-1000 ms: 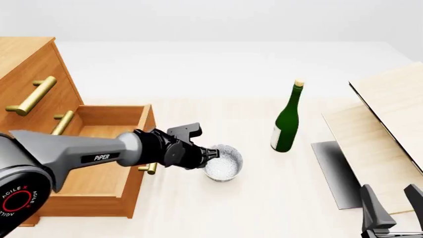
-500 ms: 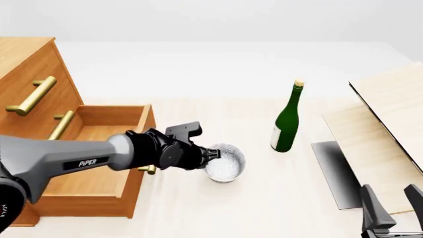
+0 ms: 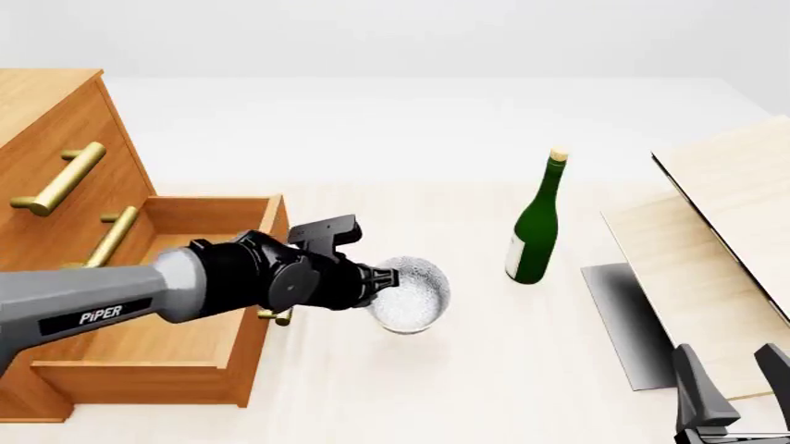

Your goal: Put the bowl in the bottom drawer of the cabinet and close it.

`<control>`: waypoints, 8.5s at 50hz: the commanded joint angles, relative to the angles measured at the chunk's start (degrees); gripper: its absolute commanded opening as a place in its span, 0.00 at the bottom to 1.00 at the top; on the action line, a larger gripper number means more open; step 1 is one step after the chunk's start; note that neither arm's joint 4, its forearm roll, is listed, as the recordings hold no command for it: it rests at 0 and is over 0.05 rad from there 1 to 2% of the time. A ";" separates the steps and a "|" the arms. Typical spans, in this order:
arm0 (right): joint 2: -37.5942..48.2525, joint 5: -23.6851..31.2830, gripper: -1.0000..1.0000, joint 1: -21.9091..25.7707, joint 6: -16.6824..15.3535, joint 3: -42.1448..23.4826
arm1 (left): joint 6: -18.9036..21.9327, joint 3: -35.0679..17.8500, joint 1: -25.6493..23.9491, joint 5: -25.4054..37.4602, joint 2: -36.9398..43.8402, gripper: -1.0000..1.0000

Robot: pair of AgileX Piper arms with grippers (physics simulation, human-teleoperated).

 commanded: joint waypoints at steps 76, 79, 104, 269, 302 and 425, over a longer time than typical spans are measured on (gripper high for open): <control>0.00 -0.01 1.00 0.02 0.00 0.00 | 3.37 13.26 20.27 9.73 -29.08 0.00; 0.00 0.00 1.00 0.01 -0.02 0.00 | 4.15 13.77 21.91 9.97 -29.11 0.00; -0.01 -0.01 1.00 0.00 0.00 0.00 | 8.83 11.43 30.38 14.43 -31.60 0.00; -0.07 0.05 1.00 0.03 -0.02 0.01 | 7.43 23.79 47.50 -6.90 -14.23 0.00; -0.05 0.03 1.00 0.02 0.00 -0.01 | 8.97 24.25 47.72 -5.84 -16.27 1.00; -0.04 0.04 1.00 0.03 -0.01 -0.01 | 8.89 24.39 2.44 5.53 -39.11 1.00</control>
